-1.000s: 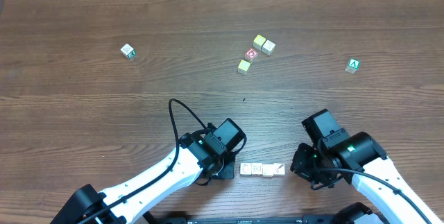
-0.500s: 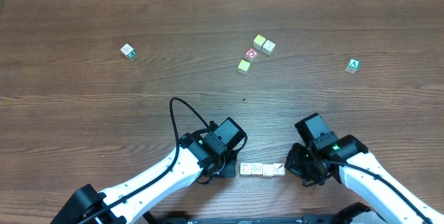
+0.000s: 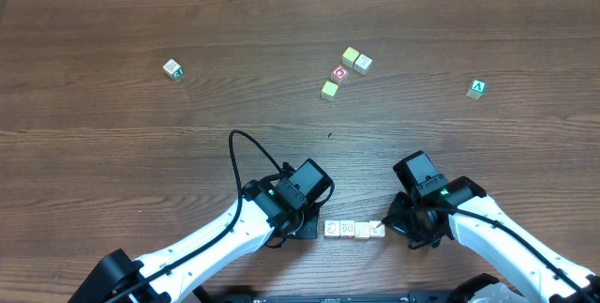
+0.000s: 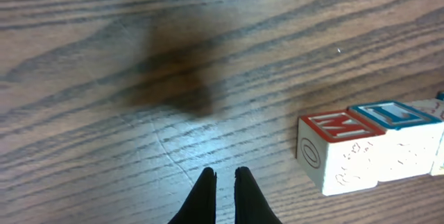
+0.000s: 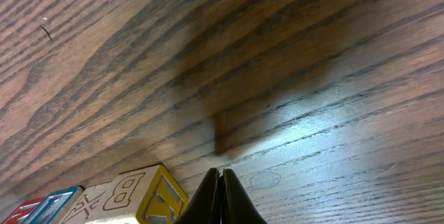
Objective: Flip 4 blocks
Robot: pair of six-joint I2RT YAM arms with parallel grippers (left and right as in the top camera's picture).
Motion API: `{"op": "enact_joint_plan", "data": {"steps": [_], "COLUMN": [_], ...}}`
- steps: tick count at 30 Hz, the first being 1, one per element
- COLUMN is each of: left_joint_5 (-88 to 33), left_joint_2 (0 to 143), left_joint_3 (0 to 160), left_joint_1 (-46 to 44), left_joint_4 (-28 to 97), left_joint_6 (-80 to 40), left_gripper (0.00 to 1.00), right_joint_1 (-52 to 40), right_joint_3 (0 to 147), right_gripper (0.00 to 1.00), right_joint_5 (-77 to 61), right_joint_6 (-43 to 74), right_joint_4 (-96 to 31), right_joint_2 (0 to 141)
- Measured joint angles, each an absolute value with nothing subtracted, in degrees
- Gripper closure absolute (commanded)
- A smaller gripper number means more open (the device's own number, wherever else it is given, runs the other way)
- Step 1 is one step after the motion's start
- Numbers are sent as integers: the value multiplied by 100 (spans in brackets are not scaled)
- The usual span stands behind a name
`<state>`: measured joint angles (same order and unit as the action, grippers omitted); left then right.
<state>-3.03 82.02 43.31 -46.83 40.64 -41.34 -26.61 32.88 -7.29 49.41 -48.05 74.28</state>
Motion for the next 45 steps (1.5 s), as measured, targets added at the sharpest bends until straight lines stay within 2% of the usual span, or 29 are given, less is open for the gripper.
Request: {"op": "enact_joint_plan", "data": {"steps": [18, 30, 45], "left_joint_5": [-222, -1111, -1391], "left_joint_2": [8256, 8892, 9008], "left_joint_3": [4331, 4331, 4324], "left_joint_1": [-4683, -4683, -4672], "left_joint_4": [3918, 3417, 3083], "left_joint_6": [-4025, -4029, -4202], "left_gripper": [96, 96, 96], "right_joint_1": [-2661, -2663, -2683], "right_joint_3": [3288, 3288, 3288], "right_gripper": [96, 96, 96], "right_joint_5": [-1507, -1573, -1566], "right_joint_6": [4246, 4047, 4042], "right_joint_4": [-4648, -4661, -4698], "right_joint_2": [7454, 7454, 7454]}}
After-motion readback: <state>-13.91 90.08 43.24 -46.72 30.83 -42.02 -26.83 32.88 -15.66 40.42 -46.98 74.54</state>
